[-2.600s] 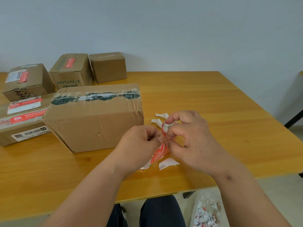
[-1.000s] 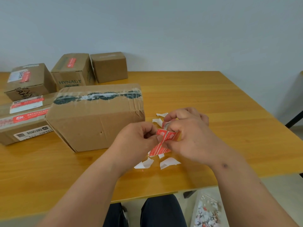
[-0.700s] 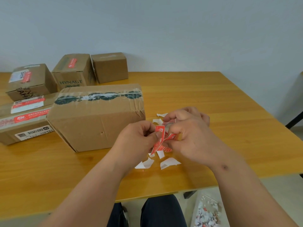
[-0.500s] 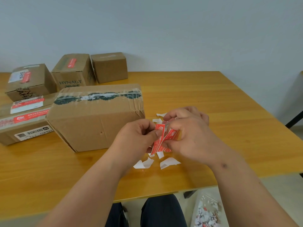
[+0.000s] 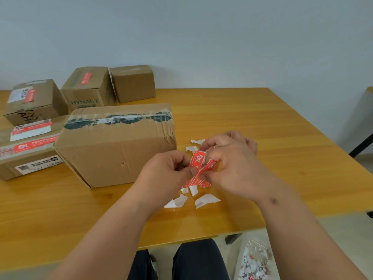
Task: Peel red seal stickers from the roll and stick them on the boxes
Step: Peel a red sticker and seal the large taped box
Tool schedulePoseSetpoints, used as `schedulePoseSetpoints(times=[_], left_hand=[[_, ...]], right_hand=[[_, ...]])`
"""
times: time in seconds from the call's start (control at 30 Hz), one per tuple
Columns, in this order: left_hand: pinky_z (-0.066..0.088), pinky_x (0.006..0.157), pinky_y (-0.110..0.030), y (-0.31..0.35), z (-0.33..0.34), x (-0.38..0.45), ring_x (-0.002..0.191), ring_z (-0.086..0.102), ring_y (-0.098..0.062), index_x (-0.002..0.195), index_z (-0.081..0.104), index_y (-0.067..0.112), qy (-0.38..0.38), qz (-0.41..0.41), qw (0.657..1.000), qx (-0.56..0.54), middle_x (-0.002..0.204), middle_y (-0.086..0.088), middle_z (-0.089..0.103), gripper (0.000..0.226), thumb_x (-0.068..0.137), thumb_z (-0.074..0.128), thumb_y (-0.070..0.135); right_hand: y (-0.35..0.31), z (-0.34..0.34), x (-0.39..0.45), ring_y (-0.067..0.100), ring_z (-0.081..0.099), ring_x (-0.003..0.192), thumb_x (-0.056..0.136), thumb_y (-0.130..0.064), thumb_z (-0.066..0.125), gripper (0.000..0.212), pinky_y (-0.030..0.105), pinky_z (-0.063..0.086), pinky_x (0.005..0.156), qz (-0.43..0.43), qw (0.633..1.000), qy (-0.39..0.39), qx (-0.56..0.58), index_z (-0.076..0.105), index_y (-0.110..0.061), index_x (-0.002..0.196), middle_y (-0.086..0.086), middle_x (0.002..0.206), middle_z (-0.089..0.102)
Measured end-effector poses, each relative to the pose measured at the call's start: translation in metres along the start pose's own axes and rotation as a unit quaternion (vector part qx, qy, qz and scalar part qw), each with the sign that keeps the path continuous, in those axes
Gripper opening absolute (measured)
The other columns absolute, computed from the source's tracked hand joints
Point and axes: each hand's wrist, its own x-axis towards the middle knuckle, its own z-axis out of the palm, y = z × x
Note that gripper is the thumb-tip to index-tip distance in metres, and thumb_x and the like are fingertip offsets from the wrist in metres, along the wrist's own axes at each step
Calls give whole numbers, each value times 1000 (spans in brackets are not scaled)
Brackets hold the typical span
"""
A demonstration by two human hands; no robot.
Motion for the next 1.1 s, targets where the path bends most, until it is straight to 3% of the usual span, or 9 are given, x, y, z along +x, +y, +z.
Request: schedulePoseSetpoints(times=[0.13, 0.4, 0.47, 0.57, 0.7, 0.8, 0.97, 1.1], left_hand=[[59, 73, -49, -3, 2, 1, 81, 68, -31, 79, 72, 25, 16, -16, 999, -32, 78, -4, 73, 12, 91, 67, 24], [61, 69, -33, -4, 2, 0, 66, 63, -11, 78, 68, 21, 35, -36, 997, -64, 66, 6, 68, 14, 90, 67, 28], [60, 68, -36, -1, 0, -2, 66, 62, -13, 78, 71, 22, 25, -35, 998, -50, 71, 0, 70, 15, 86, 71, 35], [57, 69, -45, 0, -2, -3, 63, 58, -13, 76, 72, 22, 13, -29, 999, -20, 72, -5, 70, 11, 85, 73, 28], [57, 70, -49, -2, -2, 0, 60, 58, -16, 72, 67, 22, 51, -22, 998, 17, 62, 1, 66, 17, 89, 69, 25], [58, 70, -50, -4, 1, 2, 66, 65, -25, 76, 63, 20, 79, -21, 996, 35, 66, 0, 67, 17, 92, 65, 27], [60, 69, -41, -6, 5, 2, 62, 66, -9, 78, 64, 25, 103, -26, 994, 23, 66, 6, 68, 16, 94, 62, 27], [59, 64, -35, -5, 4, 1, 64, 65, -14, 78, 63, 25, 122, -10, 990, 64, 68, 4, 68, 17, 95, 60, 28]], right_hand=[[1, -2, -3, 6, 28, 115, 70, -47, 78, 18, 39, 15, 100, -15, 1000, 14, 10, 77, -33, 81, -28, 114, 53], [0, -3, -8, 7, 31, 116, 70, -48, 78, 18, 39, 17, 99, -26, 999, 21, 20, 76, -33, 79, -28, 111, 54], [0, -3, -8, 7, 32, 116, 71, -51, 76, 19, 39, 18, 98, -25, 999, 24, 16, 76, -34, 80, -28, 111, 55], [1, -3, -7, 9, 33, 118, 70, -48, 77, 17, 41, 18, 99, -25, 999, 23, 17, 76, -32, 78, -27, 112, 55], [1, -3, -7, 8, 34, 116, 66, -48, 80, 20, 40, 17, 98, -33, 999, 22, 24, 76, -31, 77, -27, 108, 56], [1, -1, -8, 8, 36, 115, 64, -47, 83, 20, 40, 18, 98, -35, 998, 31, 35, 75, -31, 75, -28, 107, 58], [1, -2, -10, 7, 37, 115, 63, -46, 83, 20, 38, 16, 99, -32, 998, 30, 41, 74, -29, 69, -28, 108, 59], [1, -5, -13, 5, 36, 114, 64, -40, 85, 17, 36, 15, 99, -30, 999, 16, 38, 73, -29, 65, -29, 110, 58]])
